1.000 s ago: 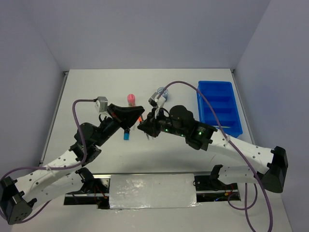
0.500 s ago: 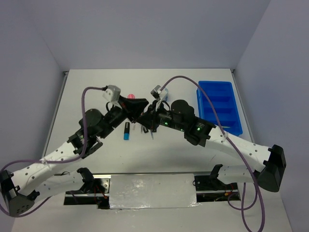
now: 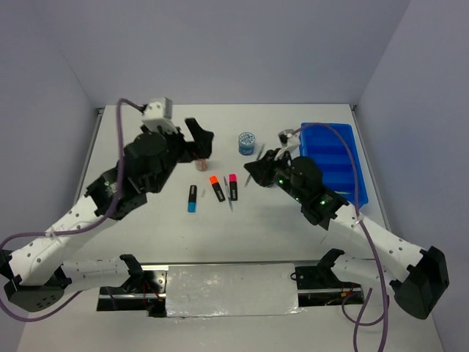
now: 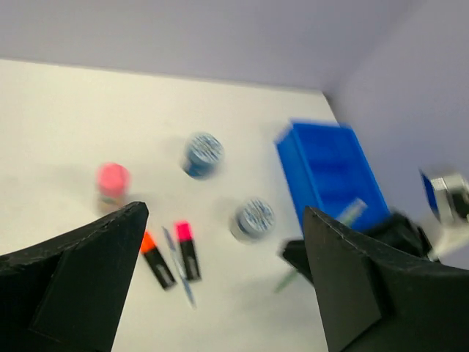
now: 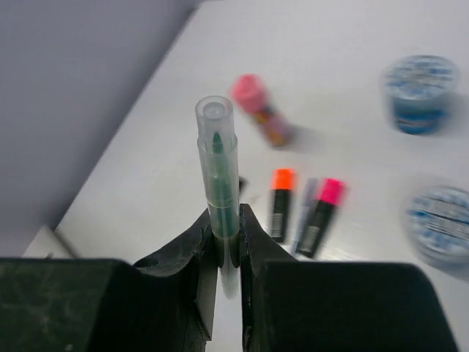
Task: Sort the stationery into containers
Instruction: Close the pen cap on the pen, then place the pen in the storage box.
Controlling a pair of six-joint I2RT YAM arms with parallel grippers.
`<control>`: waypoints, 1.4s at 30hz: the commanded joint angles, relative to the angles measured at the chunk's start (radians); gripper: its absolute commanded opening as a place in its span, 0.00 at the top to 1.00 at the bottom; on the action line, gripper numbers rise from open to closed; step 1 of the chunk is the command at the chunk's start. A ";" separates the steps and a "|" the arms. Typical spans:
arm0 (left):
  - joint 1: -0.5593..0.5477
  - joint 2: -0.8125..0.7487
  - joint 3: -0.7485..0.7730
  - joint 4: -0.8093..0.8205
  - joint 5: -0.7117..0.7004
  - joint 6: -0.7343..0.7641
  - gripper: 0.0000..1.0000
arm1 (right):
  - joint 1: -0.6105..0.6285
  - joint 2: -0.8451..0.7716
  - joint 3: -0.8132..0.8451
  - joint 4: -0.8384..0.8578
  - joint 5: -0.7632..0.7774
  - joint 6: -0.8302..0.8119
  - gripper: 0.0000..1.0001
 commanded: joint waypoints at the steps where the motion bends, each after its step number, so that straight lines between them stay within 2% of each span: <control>1: 0.046 0.036 0.224 -0.281 -0.296 -0.085 0.01 | -0.202 -0.104 -0.025 -0.132 0.131 0.100 1.00; 4: 0.060 0.037 0.227 -0.384 -0.280 -0.046 0.01 | -0.396 -0.125 -0.022 -0.335 0.232 0.184 1.00; 5: 0.062 0.031 0.205 -0.390 -0.234 -0.033 0.01 | -0.501 -0.127 -0.033 -0.358 0.268 0.198 1.00; 6: 0.062 0.002 0.134 -0.393 -0.209 -0.019 0.01 | -0.550 -0.134 -0.063 -0.387 0.326 0.238 1.00; 9: 0.062 -0.051 0.001 -0.367 -0.125 -0.006 0.01 | -0.697 -0.139 -0.140 -0.368 0.338 0.292 1.00; 10: 0.062 -0.085 -0.080 -0.344 -0.105 0.004 0.01 | -0.720 -0.138 -0.151 -0.372 0.354 0.312 1.00; 13: 0.062 -0.128 -0.185 -0.336 -0.074 0.000 0.01 | -0.771 -0.141 -0.184 -0.363 0.412 0.367 1.00; 18: 0.060 -0.141 -0.233 -0.364 -0.050 -0.032 0.01 | -0.794 -0.110 -0.215 -0.343 0.452 0.434 0.98; 25: 0.060 -0.150 -0.290 -0.344 -0.034 -0.061 0.01 | -0.794 -0.099 -0.253 -0.322 0.464 0.465 0.89; 28: 0.060 -0.142 -0.307 -0.341 -0.034 -0.071 0.01 | -0.794 -0.124 -0.292 -0.268 0.466 0.447 0.81; 32: 0.062 -0.124 -0.307 -0.338 -0.030 -0.071 0.01 | -0.794 -0.156 -0.303 -0.270 0.461 0.444 0.55; 34: 0.062 -0.119 -0.307 -0.336 -0.028 -0.069 0.01 | -0.794 -0.162 -0.301 -0.277 0.454 0.442 0.51; 37: 0.060 -0.116 -0.311 -0.330 -0.025 -0.071 0.01 | -0.794 -0.176 -0.298 -0.286 0.455 0.434 0.37; 38: 0.060 -0.115 -0.316 -0.329 -0.022 -0.069 0.01 | -0.792 -0.187 -0.293 -0.291 0.455 0.428 0.29; 40: 0.062 -0.112 -0.317 -0.324 -0.020 -0.071 0.01 | -0.794 -0.200 -0.274 -0.291 0.440 0.395 0.24; 41: 0.062 -0.108 -0.322 -0.320 -0.019 -0.071 0.01 | -0.794 -0.213 -0.263 -0.276 0.429 0.370 0.18; 42: 0.062 -0.104 -0.323 -0.316 -0.017 -0.072 0.01 | -0.794 -0.216 -0.248 -0.285 0.424 0.346 0.17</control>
